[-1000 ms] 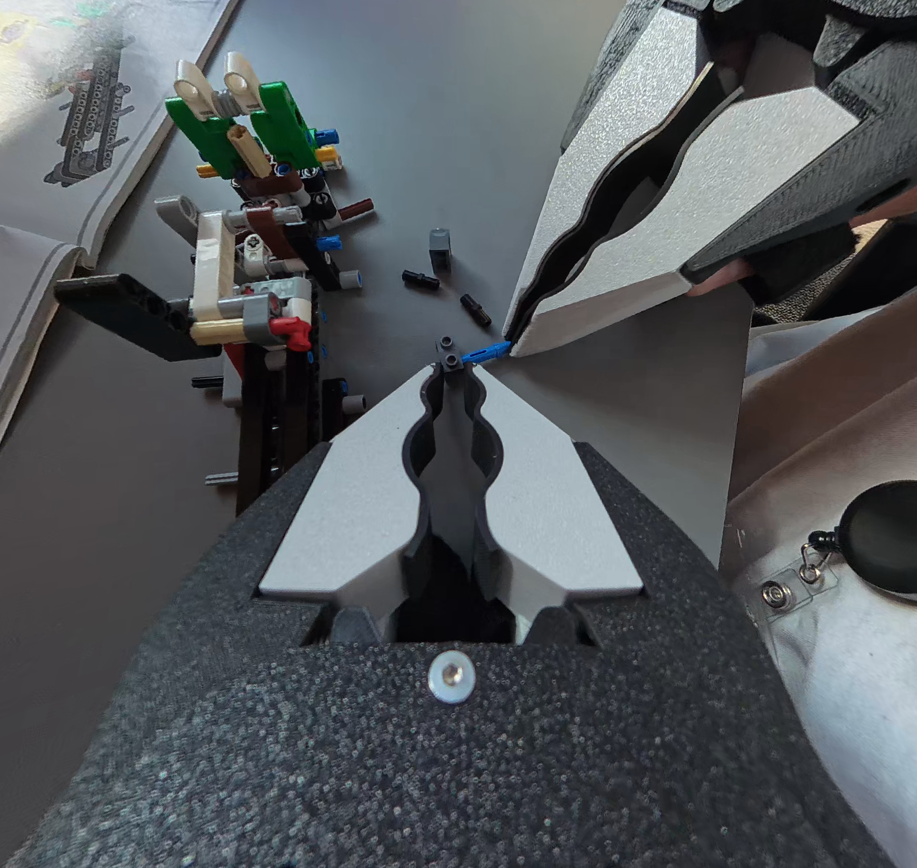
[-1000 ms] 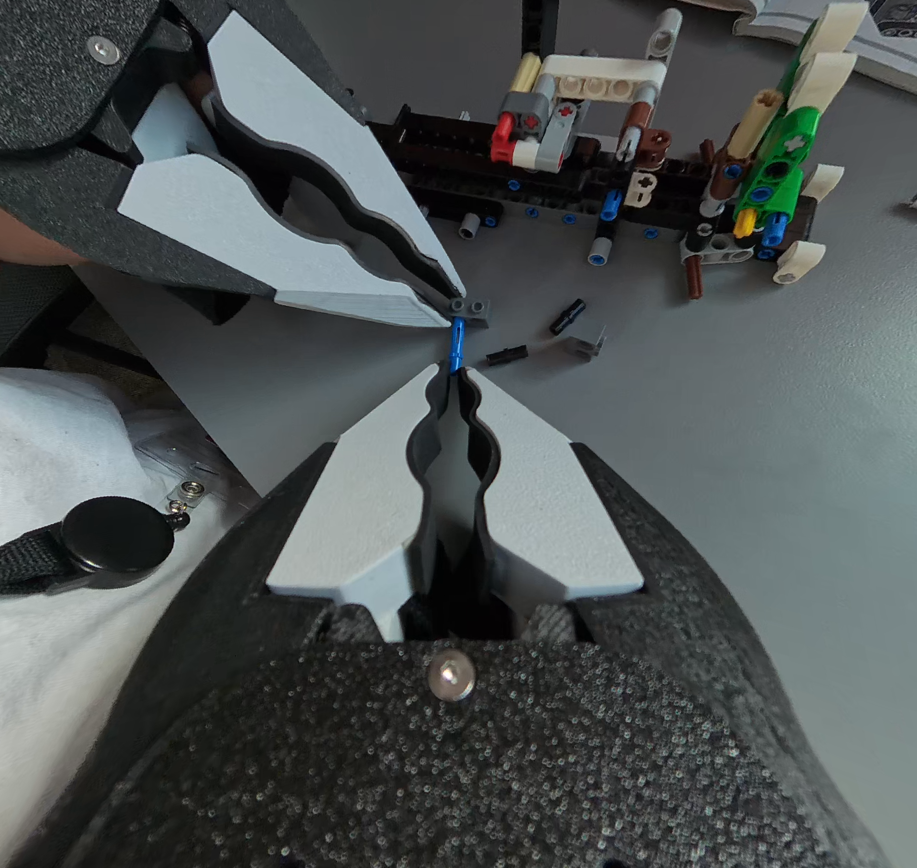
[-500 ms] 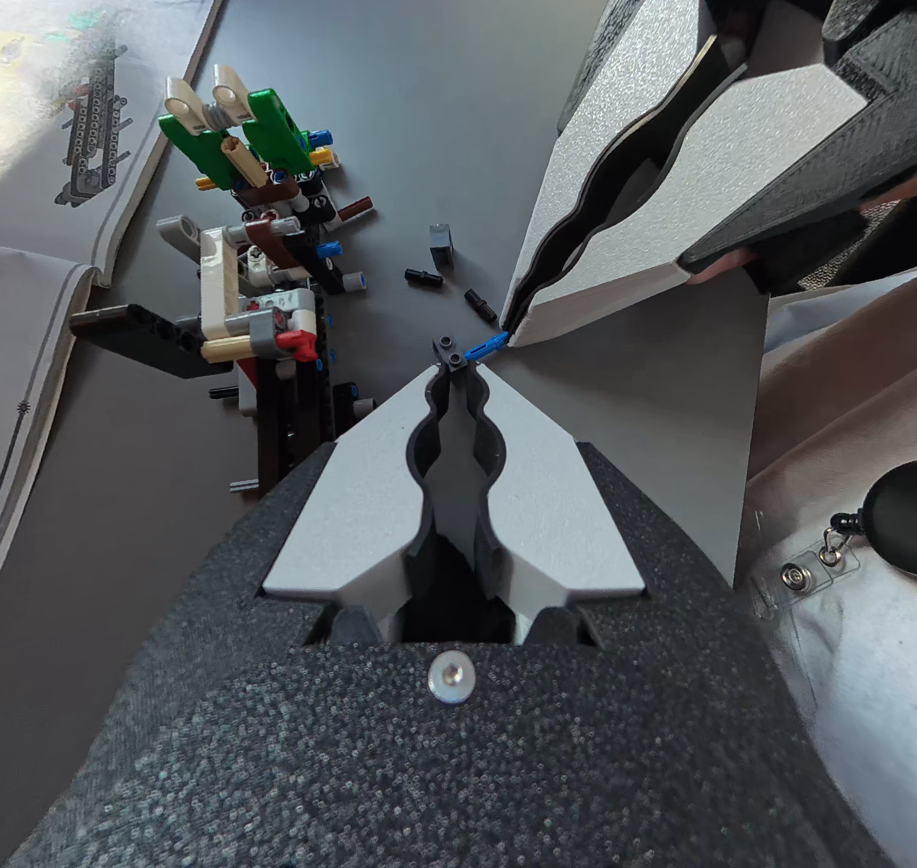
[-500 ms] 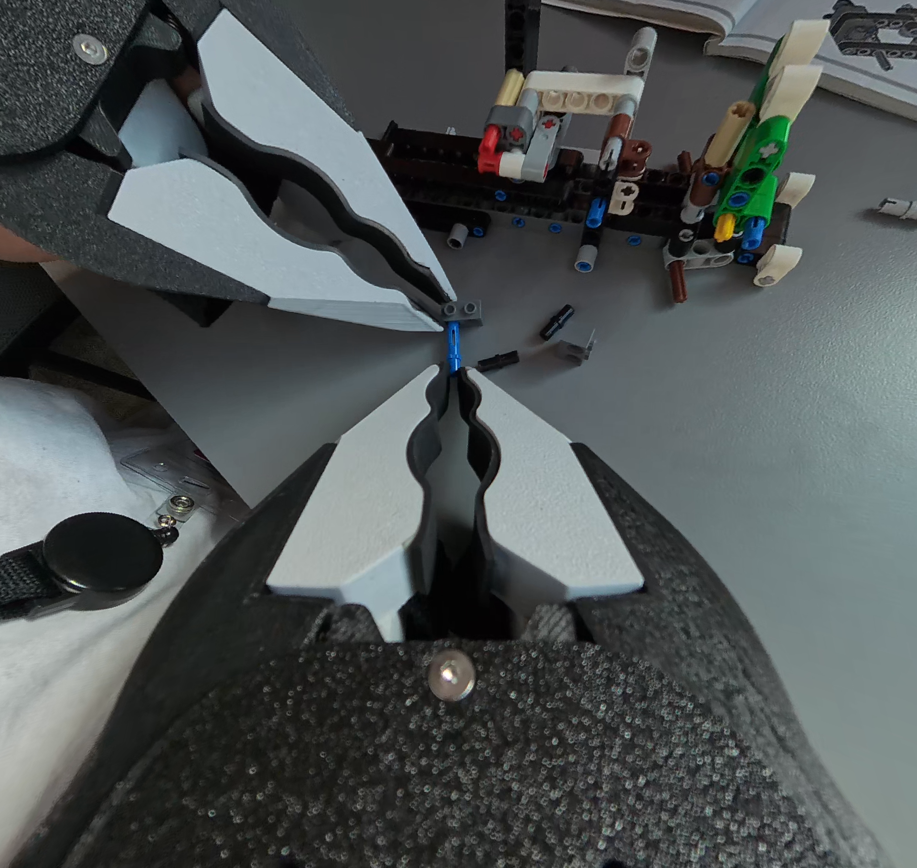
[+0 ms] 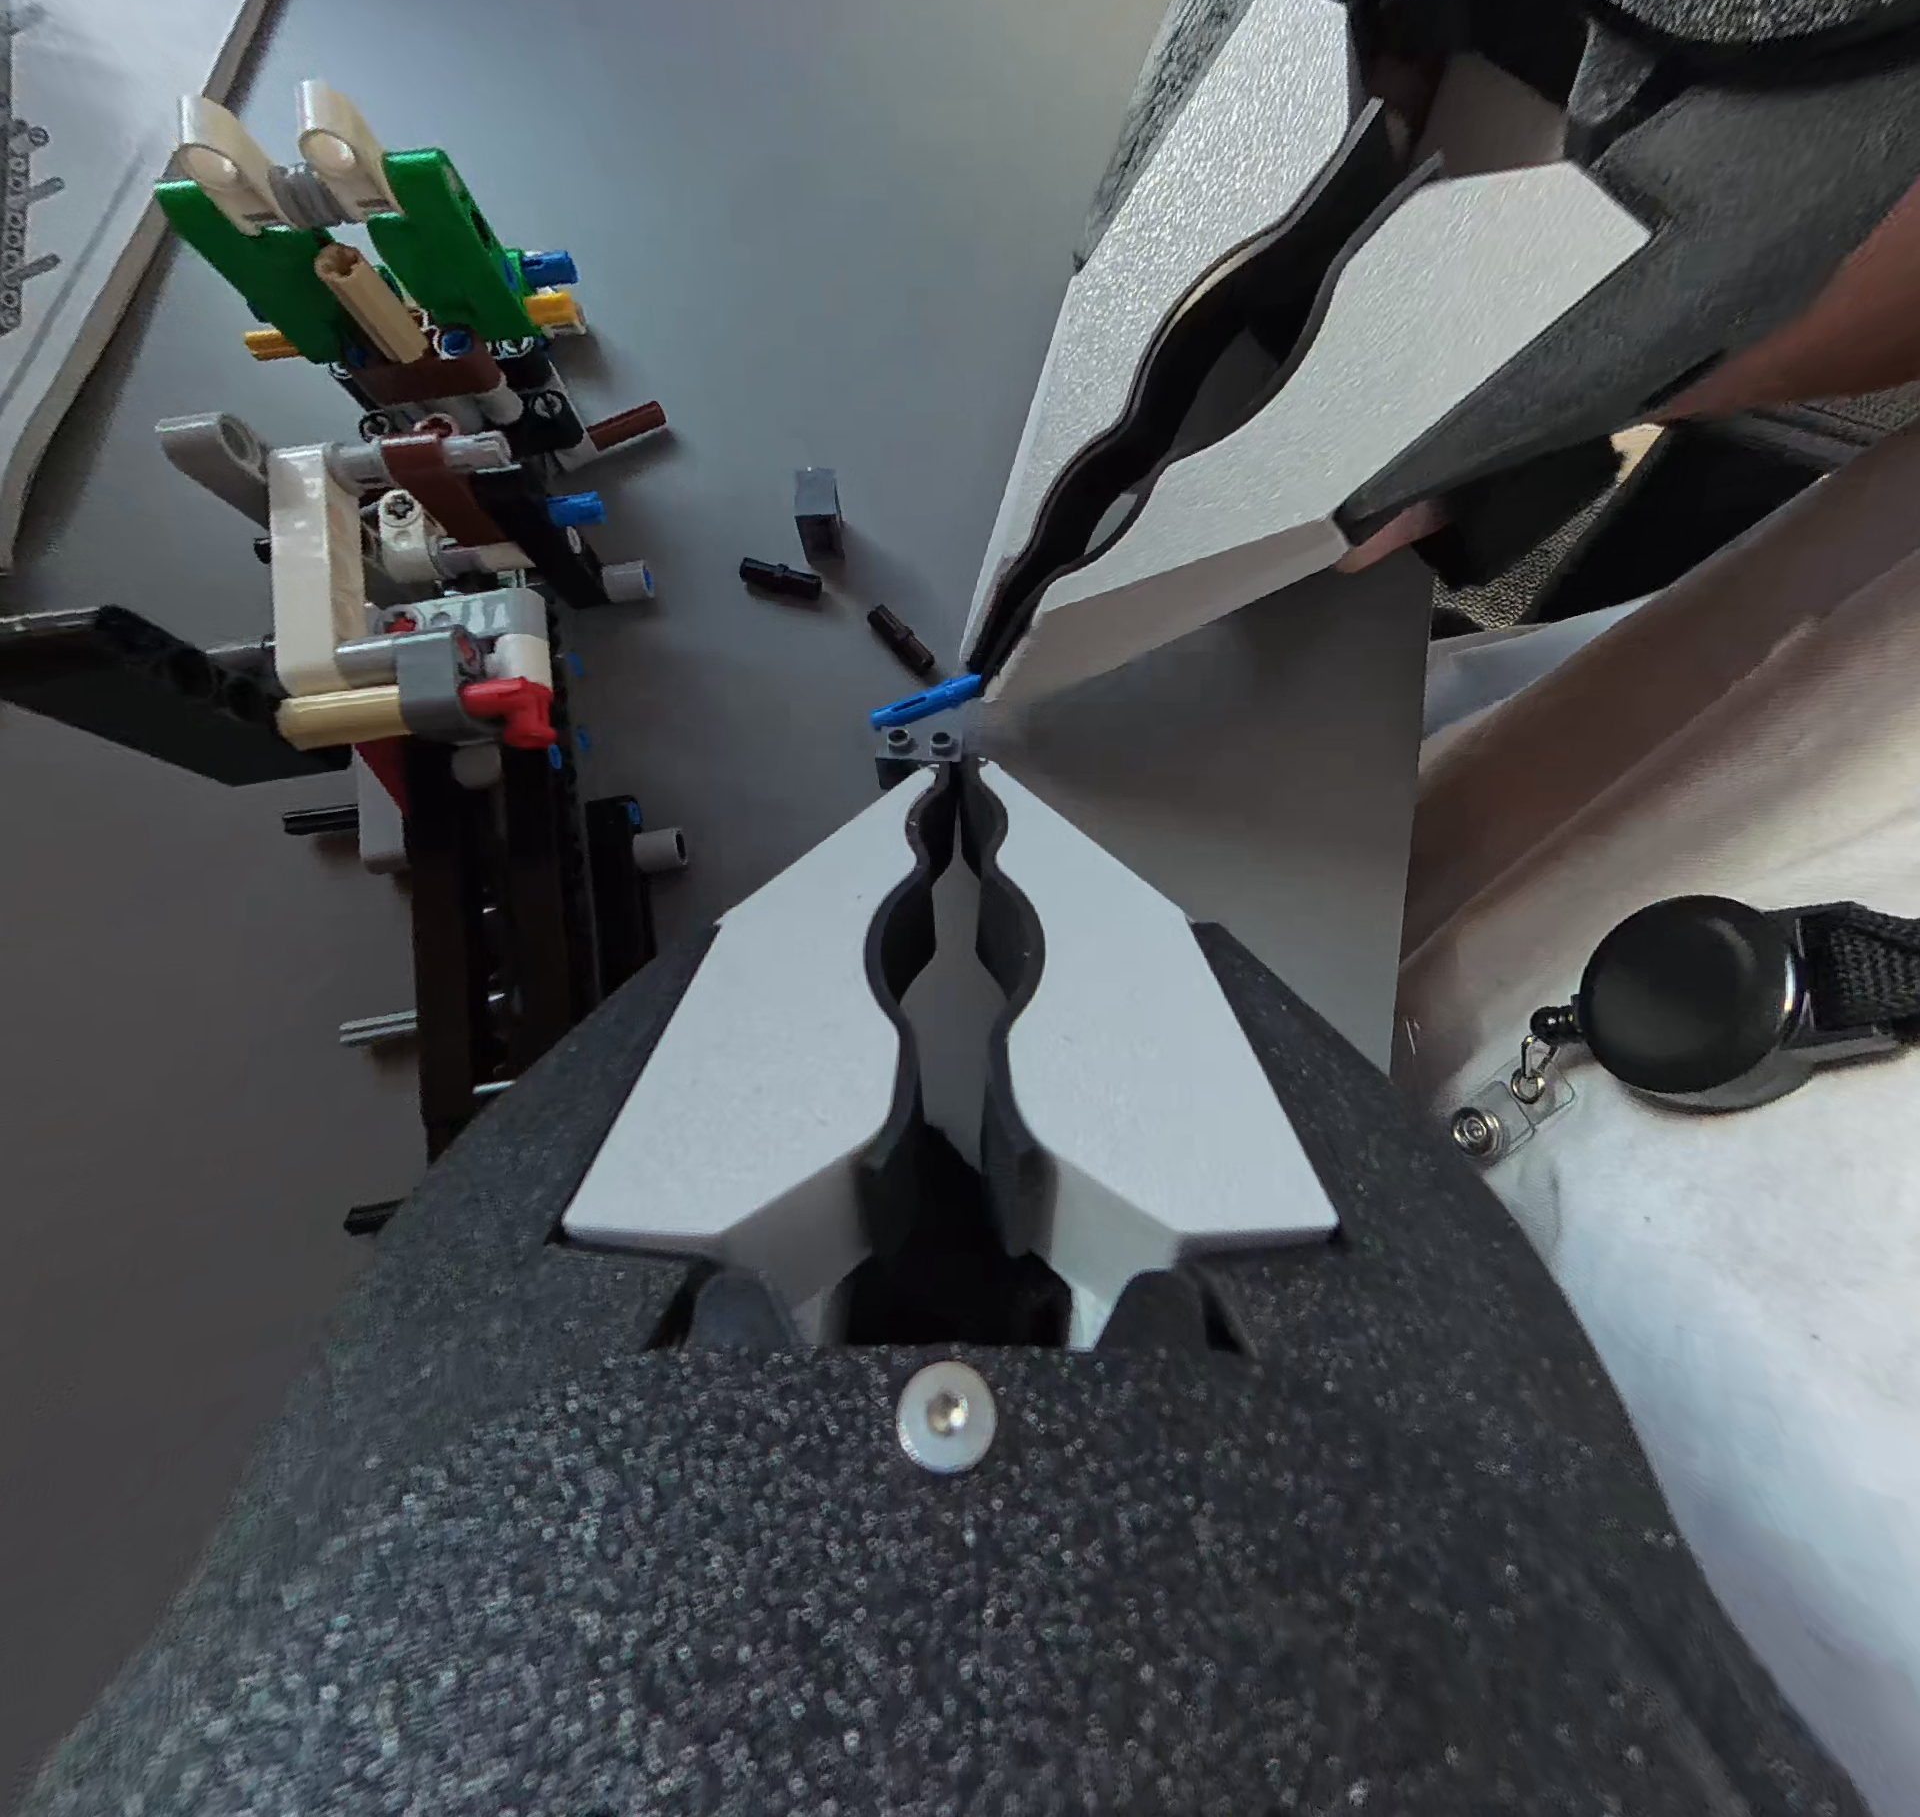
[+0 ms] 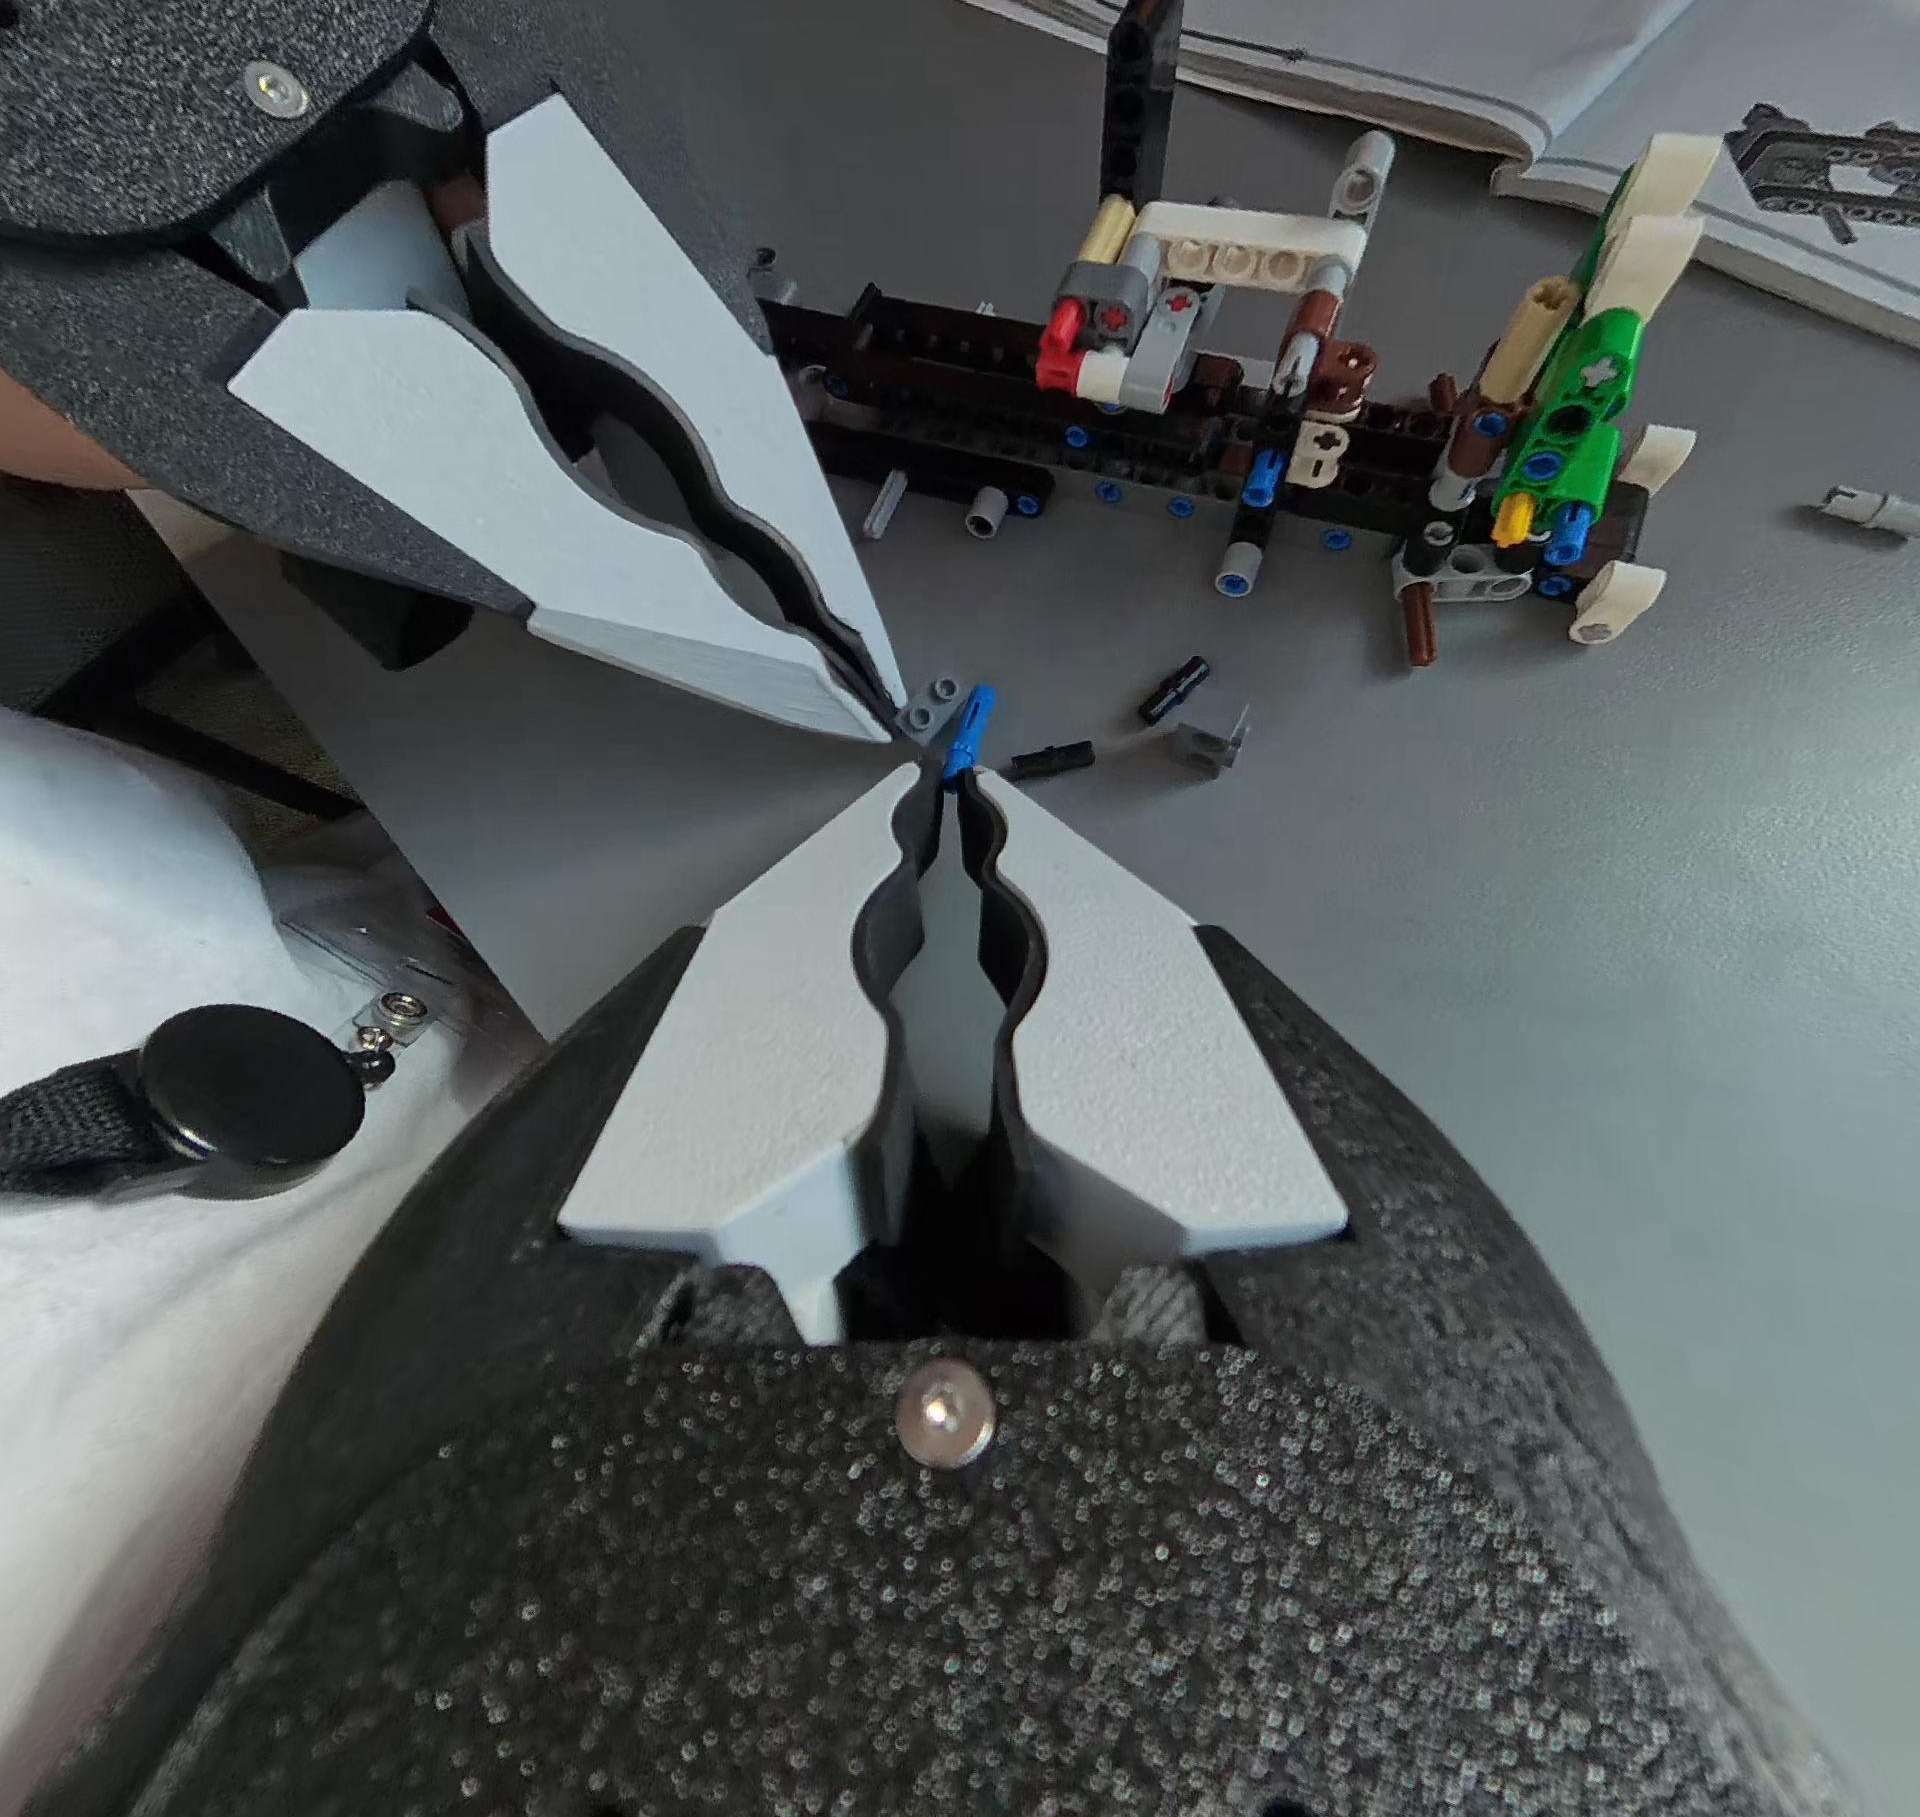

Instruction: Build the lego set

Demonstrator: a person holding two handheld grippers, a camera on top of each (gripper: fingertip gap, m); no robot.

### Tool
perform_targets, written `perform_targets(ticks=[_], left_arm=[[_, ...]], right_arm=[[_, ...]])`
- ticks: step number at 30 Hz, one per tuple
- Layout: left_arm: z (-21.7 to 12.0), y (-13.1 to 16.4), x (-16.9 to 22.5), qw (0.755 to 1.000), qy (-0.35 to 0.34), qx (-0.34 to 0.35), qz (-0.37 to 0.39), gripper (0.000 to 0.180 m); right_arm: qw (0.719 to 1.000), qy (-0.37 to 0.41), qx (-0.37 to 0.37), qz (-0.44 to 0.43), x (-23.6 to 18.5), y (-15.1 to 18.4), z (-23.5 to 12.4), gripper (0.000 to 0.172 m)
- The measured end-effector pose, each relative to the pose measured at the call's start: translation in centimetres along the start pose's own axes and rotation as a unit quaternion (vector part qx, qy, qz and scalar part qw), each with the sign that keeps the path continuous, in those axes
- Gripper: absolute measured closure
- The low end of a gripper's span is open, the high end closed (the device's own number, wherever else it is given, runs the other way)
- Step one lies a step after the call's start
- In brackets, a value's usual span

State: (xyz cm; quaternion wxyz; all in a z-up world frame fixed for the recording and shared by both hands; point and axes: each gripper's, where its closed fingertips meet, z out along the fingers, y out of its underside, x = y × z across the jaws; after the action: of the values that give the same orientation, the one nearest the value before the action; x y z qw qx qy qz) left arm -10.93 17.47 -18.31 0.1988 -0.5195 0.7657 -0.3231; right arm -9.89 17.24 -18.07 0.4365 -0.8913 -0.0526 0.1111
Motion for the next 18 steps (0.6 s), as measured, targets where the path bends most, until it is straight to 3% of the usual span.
perform_targets(ticks=[4, 8, 11, 18], left_arm=[[-0.6, 0.8, 0.2, 1.000, -0.011, -0.007, 0.003, 0.180], [-1.1, 1.3, 0.9, 1.000, -0.004, 0.000, 0.001, 0.180], [-1.4, 1.9, 1.0, 1.000, -0.008, -0.005, 0.010, 0.163], [-1.5, 1.8, 0.1, 0.995, -0.023, -0.015, 0.091, 0.145]], right_arm=[[0.999, -0.035, -0.004, 0.013, -0.1, -0.1, -0.6, 0.170], [0.995, -0.082, -0.049, -0.043, -0.6, 1.3, -0.9, 0.170], [0.987, -0.125, -0.058, -0.088, -1.2, 2.0, -1.2, 0.170], [0.977, -0.164, -0.059, -0.124, -1.2, 1.6, -1.1, 0.169]])
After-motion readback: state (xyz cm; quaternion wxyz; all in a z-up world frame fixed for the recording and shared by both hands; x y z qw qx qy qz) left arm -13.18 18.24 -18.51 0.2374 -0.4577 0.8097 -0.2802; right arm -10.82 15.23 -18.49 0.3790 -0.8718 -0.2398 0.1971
